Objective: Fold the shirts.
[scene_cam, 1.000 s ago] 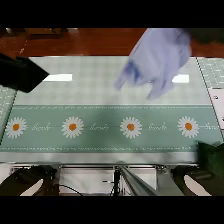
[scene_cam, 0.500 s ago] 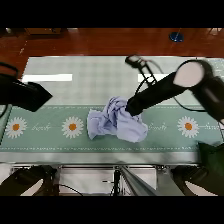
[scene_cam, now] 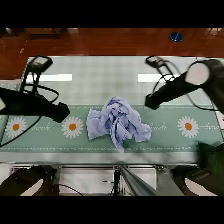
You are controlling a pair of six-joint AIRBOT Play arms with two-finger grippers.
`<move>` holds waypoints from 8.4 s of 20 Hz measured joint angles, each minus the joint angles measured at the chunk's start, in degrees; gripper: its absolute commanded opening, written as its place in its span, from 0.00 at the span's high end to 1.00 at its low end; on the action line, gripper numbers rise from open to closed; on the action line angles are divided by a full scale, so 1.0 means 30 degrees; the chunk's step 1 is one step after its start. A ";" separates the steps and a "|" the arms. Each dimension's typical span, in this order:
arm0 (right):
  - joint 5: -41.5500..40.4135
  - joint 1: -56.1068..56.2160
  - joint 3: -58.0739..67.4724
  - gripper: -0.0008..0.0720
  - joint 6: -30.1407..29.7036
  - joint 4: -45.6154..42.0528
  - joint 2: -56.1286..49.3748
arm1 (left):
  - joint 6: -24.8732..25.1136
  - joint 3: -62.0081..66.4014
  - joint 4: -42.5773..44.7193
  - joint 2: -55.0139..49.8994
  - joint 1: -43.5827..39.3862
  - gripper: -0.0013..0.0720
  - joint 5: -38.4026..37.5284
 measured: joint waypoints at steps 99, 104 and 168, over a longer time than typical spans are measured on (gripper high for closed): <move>0.8102 -1.2881 1.4047 0.96 0.3198 0.5464 0.3585 | 0.3643 1.1876 -1.3865 0.3475 1.6633 0.96 -0.3905; 0.7278 -1.0273 1.2568 0.96 0.3002 0.5187 -0.1727 | 0.5384 0.5348 -1.4724 0.0313 1.4134 0.96 -0.0678; -0.1515 -1.2852 -1.4855 0.67 -0.0940 0.7490 0.1953 | 0.9049 0.4335 -1.4702 -1.3639 0.6652 0.95 0.9304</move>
